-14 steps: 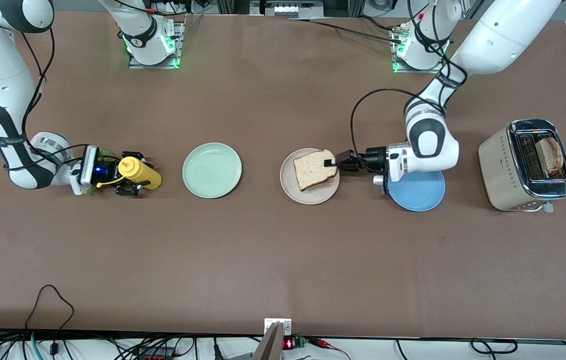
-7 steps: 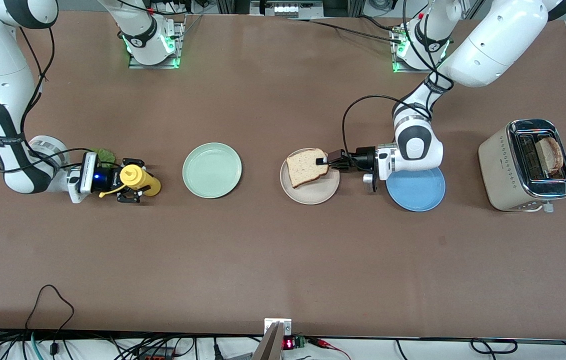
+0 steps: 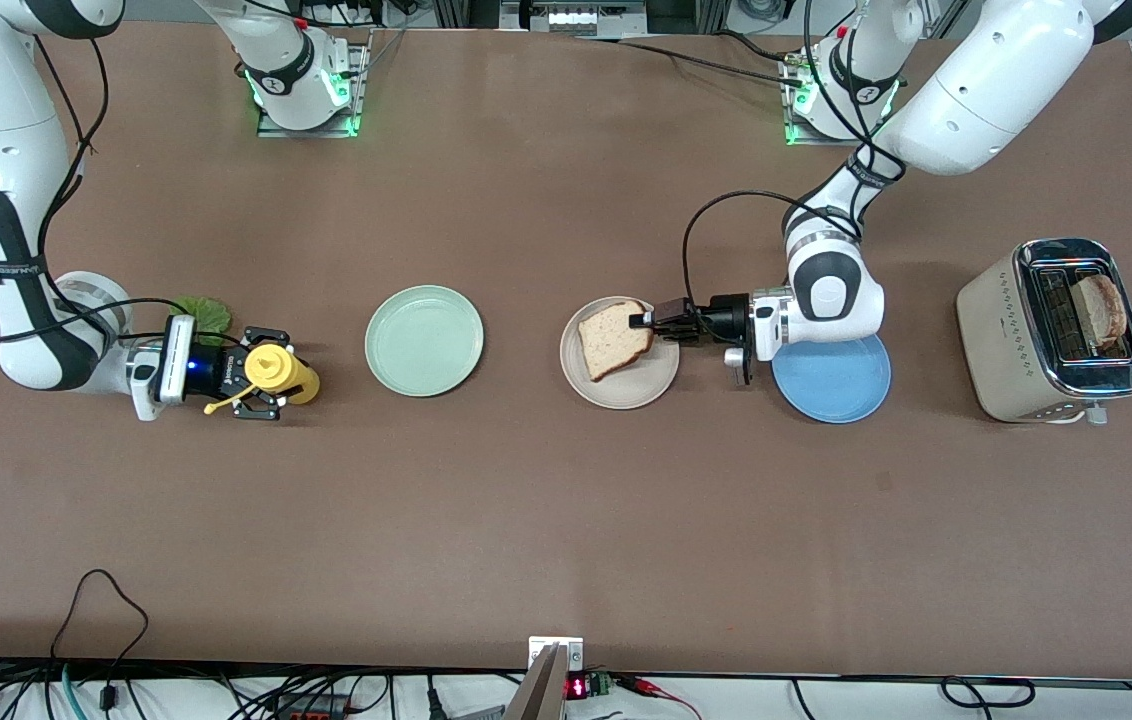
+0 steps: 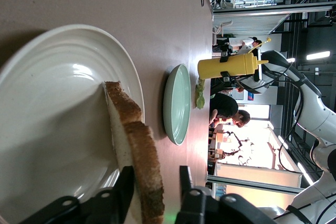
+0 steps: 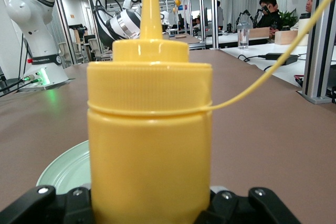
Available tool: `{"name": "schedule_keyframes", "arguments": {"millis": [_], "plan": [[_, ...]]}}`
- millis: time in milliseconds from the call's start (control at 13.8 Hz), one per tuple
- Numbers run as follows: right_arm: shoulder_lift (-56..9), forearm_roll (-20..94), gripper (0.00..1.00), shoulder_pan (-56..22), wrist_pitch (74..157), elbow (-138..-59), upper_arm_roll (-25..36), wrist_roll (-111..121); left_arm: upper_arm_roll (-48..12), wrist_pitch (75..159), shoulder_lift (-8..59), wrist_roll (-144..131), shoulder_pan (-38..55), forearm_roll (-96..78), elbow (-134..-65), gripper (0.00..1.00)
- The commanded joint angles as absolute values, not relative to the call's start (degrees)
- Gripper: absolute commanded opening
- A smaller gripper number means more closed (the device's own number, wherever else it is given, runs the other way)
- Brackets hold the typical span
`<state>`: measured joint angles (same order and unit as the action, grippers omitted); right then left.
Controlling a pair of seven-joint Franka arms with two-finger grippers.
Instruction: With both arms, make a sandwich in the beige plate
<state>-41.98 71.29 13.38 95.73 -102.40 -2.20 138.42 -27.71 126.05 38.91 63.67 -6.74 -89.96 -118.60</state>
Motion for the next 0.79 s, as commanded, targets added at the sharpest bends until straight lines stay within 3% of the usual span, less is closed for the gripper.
{"name": "schedule_keyframes", "arguments": {"millis": [0,217,723], "plan": [[-37.89,71.81,0.36,10.73,98.6,-103.01,-1.85,133.52,-27.78,126.39,39.2,64.51,-7.29,-91.23,-117.6,1.0],[-34.64,71.28,0.36,7.13,104.04,-103.01,-1.67,128.6,-27.25,126.39,35.78,61.37,-7.65,-88.44,-118.21,1.0],[-30.5,61.98,0.36,-0.95,119.86,-101.96,-1.67,117.62,-26.46,125.6,26.64,41.07,-10.8,-62.7,-117.69,1.0]]}}
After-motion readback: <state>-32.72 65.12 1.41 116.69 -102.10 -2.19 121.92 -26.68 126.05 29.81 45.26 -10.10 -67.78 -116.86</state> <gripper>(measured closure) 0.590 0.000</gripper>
